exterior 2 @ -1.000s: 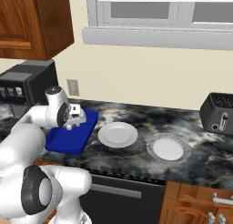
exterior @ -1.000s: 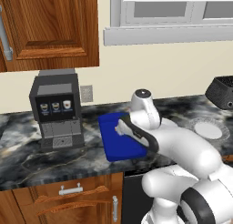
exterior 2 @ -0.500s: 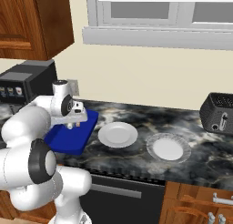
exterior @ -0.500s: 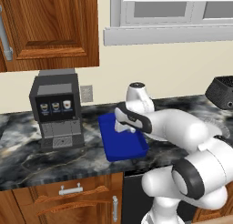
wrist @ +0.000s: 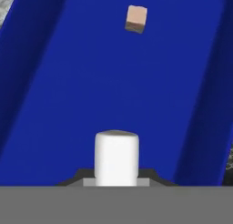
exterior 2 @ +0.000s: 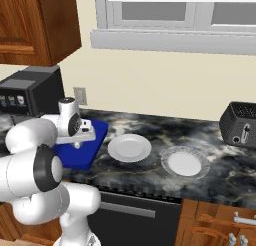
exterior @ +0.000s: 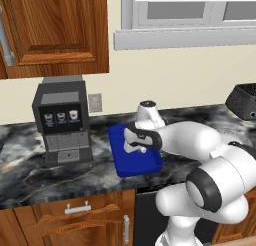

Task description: Move the dessert items from the plates to the tray.

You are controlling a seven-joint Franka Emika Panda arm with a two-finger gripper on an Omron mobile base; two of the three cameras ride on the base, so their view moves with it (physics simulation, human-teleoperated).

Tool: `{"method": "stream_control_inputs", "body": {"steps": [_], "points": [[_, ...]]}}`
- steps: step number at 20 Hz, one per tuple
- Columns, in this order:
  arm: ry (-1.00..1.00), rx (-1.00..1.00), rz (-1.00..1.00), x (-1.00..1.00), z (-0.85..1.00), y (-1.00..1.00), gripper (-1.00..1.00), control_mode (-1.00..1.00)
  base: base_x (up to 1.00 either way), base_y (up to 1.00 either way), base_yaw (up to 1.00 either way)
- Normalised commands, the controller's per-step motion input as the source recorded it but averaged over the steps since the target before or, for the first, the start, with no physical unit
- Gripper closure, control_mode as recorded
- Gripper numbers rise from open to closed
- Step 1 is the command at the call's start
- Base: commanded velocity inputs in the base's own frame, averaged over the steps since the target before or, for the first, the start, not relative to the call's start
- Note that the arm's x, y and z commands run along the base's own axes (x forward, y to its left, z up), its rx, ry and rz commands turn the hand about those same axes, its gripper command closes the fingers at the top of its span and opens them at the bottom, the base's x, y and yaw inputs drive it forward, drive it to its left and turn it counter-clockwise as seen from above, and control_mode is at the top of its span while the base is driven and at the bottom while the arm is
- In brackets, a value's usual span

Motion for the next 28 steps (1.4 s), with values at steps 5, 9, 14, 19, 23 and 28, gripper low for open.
{"method": "stream_control_inputs", "body": {"steps": [5,9,14,19,23,28], "points": [[-0.03,0.01,0.00,0.00,-0.39,0.00,1.00,-1.00,0.00,0.00,0.00],[-0.01,0.01,0.00,0.00,-0.32,0.00,1.00,-1.00,0.00,0.00,0.00],[-0.02,0.00,0.00,0.13,-0.07,0.07,1.00,-1.00,0.00,0.00,0.00],[0.00,0.00,0.00,0.17,-0.03,0.15,1.00,-1.00,0.00,0.00,0.00],[0.00,0.00,0.00,0.05,-0.18,0.10,1.00,-1.00,0.00,0.00,0.00],[0.00,0.00,0.00,0.01,-0.19,0.01,1.00,-1.00,0.00,0.00,0.00]]}}
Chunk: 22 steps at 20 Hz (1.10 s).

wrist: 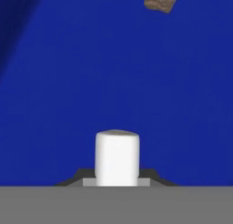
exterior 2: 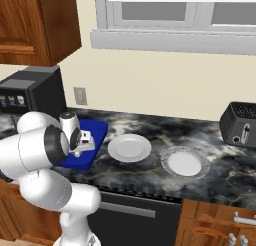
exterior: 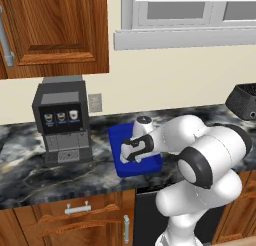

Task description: Move the dessert items from the plates to the tray.

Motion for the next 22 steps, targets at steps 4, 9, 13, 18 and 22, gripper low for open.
{"method": "stream_control_inputs", "body": {"steps": [4,9,13,18,22], "points": [[0.00,0.00,0.00,0.00,0.00,0.00,-1.00,-1.00,0.00,0.00,0.00],[0.02,0.00,0.00,0.00,0.00,0.00,-1.00,-1.00,0.00,0.00,0.00],[0.01,-0.01,0.00,0.00,0.07,0.00,-1.00,-1.00,0.00,0.00,0.00],[0.00,0.00,0.00,0.04,0.48,-0.01,-1.00,-1.00,0.00,0.00,0.00],[0.00,0.00,0.00,0.01,0.77,-0.06,-1.00,-1.00,0.00,0.00,0.00]]}}
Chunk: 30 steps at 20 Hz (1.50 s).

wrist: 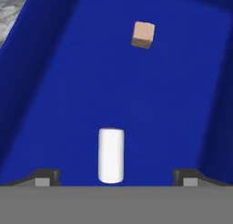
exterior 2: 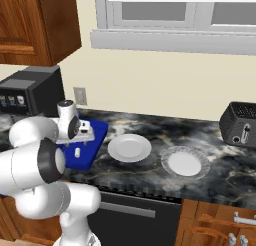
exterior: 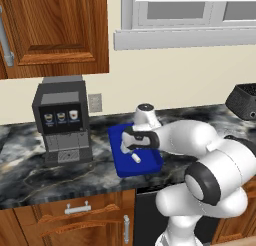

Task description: Move the dessert items from the plates to the tray.

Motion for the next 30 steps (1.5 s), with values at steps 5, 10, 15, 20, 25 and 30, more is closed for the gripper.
{"method": "stream_control_inputs", "body": {"steps": [5,10,15,20,25,30], "points": [[0.00,0.00,0.00,0.00,0.71,-0.14,-1.00,-1.00,0.00,0.00,0.00],[0.00,0.00,0.00,0.00,0.60,-0.15,-1.00,-1.00,0.00,0.00,0.00],[-0.02,0.00,0.00,0.00,0.39,-0.14,-1.00,-1.00,0.00,0.00,0.00],[-0.12,0.02,0.00,-0.06,0.08,-0.17,-1.00,-1.00,0.00,0.00,0.00],[-0.20,0.04,0.00,-0.16,0.00,-0.22,-1.00,-1.00,0.00,0.00,0.00],[-0.17,0.03,0.00,-0.20,0.03,-0.24,-1.00,-1.00,0.00,0.00,0.00]]}}
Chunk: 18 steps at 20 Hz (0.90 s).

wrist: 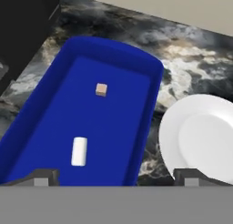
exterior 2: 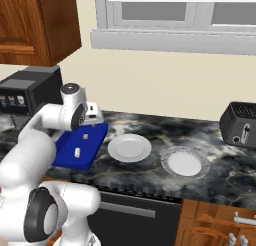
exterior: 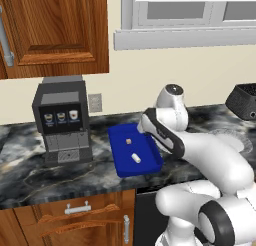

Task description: Move the dessert items from the plates to the tray.

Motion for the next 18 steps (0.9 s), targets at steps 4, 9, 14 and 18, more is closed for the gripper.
{"method": "stream_control_inputs", "body": {"steps": [4,9,14,18], "points": [[-0.13,0.03,0.00,-0.24,0.12,-0.25,-1.00,-1.00,0.00,0.00,0.00],[-0.10,0.01,0.00,-0.20,0.28,-0.19,-1.00,-1.00,0.00,0.00,0.00],[-0.08,0.00,0.00,-0.18,0.39,-0.16,-1.00,-1.00,0.00,0.00,0.00],[-0.09,0.00,0.00,-0.22,0.42,-0.10,-1.00,-1.00,0.00,0.00,0.00]]}}
